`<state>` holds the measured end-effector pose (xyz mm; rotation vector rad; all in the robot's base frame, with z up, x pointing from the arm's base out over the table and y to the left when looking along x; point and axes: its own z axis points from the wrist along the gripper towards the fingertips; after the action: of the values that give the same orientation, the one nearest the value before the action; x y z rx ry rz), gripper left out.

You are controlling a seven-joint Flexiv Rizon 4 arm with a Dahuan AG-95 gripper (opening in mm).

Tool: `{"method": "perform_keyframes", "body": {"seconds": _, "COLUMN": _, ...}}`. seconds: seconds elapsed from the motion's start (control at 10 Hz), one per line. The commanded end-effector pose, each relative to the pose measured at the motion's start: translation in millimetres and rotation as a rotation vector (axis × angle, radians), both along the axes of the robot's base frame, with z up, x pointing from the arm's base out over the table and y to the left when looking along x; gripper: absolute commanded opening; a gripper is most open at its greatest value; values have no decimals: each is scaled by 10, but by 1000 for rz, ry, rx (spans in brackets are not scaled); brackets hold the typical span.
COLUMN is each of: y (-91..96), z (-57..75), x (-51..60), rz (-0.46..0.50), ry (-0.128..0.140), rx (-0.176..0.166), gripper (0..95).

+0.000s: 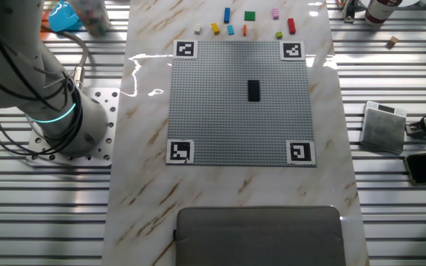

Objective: Build with small Lego blocks

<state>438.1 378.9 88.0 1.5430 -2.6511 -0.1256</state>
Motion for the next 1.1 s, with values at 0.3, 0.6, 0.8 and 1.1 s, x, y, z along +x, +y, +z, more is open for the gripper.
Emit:
{"method": "perform_keyframes", "body": {"seconds": 0.3, "y": 171, "z": -53, "x": 11, "rz": 39, "ry": -3, "rx": 23, "gripper": 0}}
{"method": "perform_keyframes", "body": {"seconds": 0.6, "y": 227, "z": -107, "x": -100, "rz": 115, "ry": -10, "rx": 24, "gripper": 0}}
{"method": "perform_keyframes", "body": {"seconds": 0.8, "y": 232, "z": -123, "x": -138, "rz": 122, "ry": -9, "rx": 19, "gripper": 0}}
{"method": "perform_keyframes", "body": {"seconds": 1.1, "y": 171, "z": -97, "x": -185, "rz": 147, "ry": -8, "rx": 4, "gripper": 0}}
